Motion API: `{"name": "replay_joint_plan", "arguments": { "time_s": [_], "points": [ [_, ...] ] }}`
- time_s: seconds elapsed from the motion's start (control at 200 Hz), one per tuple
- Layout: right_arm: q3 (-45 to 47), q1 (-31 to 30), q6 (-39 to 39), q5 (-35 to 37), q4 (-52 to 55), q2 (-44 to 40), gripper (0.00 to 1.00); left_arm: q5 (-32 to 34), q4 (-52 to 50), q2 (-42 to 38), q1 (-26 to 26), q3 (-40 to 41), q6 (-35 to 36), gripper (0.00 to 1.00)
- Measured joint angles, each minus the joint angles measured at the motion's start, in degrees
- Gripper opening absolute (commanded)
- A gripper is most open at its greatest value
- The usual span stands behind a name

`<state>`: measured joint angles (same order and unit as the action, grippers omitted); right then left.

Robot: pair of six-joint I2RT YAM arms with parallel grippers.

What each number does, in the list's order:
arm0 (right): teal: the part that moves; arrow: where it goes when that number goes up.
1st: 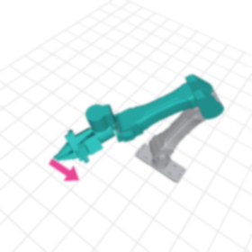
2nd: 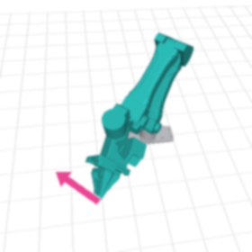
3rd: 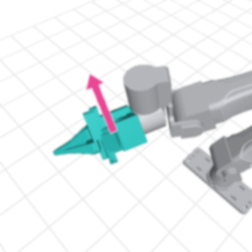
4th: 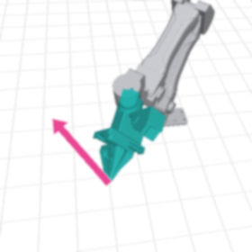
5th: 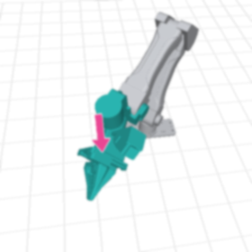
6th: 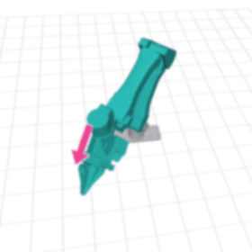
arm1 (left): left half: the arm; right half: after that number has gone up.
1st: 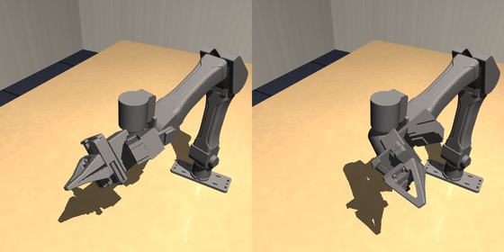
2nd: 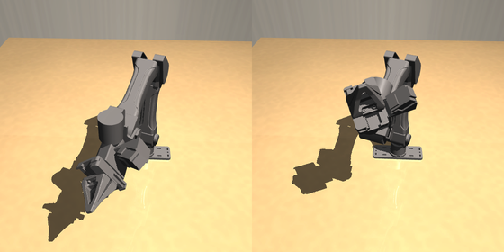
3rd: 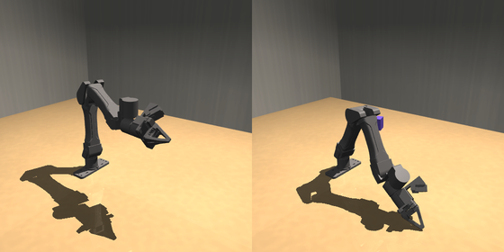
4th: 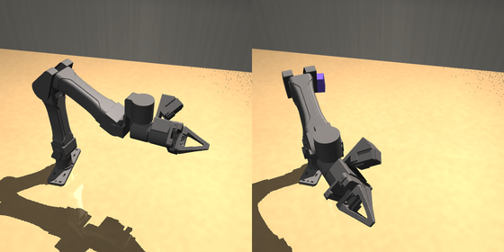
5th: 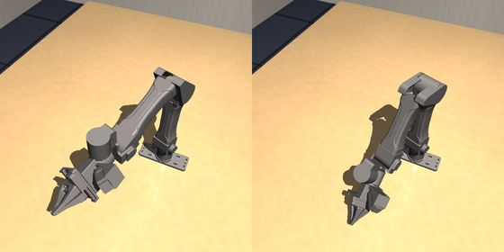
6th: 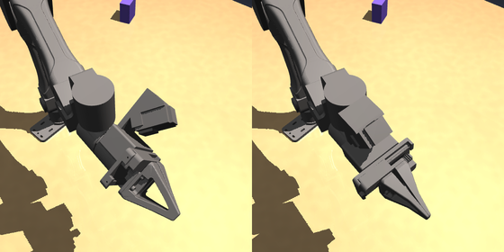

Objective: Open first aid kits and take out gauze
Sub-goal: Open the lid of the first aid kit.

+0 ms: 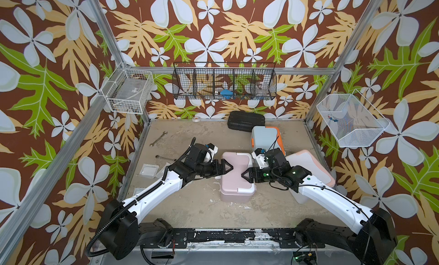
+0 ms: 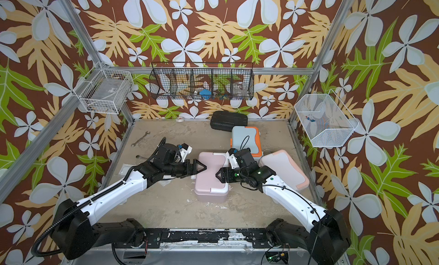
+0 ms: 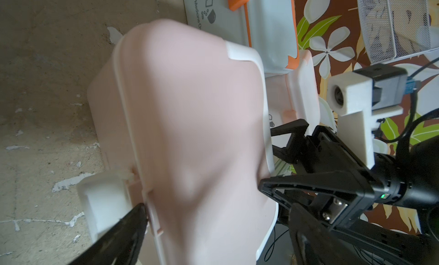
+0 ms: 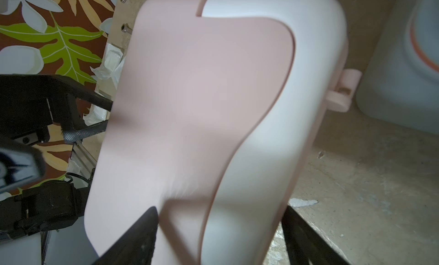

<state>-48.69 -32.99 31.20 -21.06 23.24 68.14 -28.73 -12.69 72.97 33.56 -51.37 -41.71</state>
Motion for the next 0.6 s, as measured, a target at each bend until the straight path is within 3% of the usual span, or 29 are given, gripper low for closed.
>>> {"name": "replay_joint_plan", "arguments": {
  "time_s": [0.601],
  "points": [
    [0.1,0.4,3.3,-0.9,-2.5,0.2,0.83,-1.8,3.1,-1.9,-0.2,1.2,-5.2,0.94]
  ]
}}
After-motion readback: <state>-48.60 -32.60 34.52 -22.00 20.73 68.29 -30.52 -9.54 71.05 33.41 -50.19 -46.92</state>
